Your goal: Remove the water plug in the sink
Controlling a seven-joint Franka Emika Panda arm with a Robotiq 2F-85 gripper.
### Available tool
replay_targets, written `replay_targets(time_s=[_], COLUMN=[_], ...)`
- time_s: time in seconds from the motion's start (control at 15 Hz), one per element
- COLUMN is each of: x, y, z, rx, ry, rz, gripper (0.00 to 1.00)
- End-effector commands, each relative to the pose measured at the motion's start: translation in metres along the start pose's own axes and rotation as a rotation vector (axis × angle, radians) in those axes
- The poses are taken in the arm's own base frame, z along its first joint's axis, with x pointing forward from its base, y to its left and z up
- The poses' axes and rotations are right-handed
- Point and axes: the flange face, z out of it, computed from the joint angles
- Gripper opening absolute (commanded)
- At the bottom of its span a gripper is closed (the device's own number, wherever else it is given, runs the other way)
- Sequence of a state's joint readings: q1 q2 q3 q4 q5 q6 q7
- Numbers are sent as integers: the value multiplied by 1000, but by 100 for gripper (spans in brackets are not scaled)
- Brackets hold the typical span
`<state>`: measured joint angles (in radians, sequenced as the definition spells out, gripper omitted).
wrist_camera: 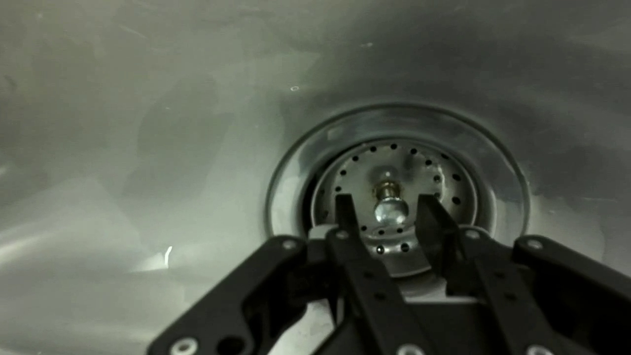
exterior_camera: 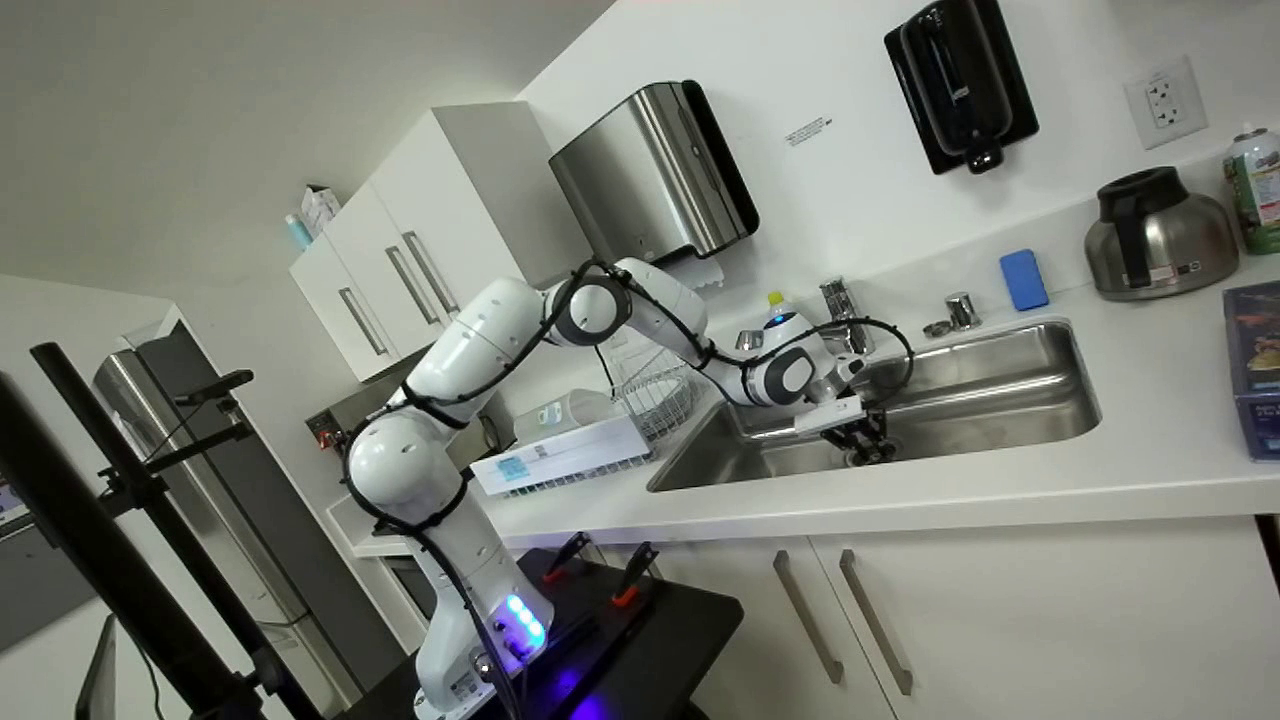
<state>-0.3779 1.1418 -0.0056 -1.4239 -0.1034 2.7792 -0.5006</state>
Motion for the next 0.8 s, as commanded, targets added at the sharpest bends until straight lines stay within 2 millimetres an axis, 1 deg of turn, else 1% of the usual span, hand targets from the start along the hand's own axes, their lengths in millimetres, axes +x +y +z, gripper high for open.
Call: replay_targets(time_s=[0.0, 0.13, 0.2, 0.27, 0.33, 0.4, 0.47, 0.53, 0.6, 0.73], x=[8, 8, 9, 10, 10, 10, 10, 10, 11, 11], y=[-1, -3, -4, -4, -5, -5, -5, -3, -2, 2], z=[5, 8, 10, 11, 13, 14, 15, 14, 13, 5], rx=[-1, 0, -1, -2, -2, -2, -3, -10, -12, -18], ry=[-30, -36, -37, -36, -35, -34, -34, -33, -33, -28], rz=[6, 5, 5, 5, 3, 3, 3, 3, 3, 5], gripper=[41, 43, 38, 15, 14, 10, 2, 0, 5, 5])
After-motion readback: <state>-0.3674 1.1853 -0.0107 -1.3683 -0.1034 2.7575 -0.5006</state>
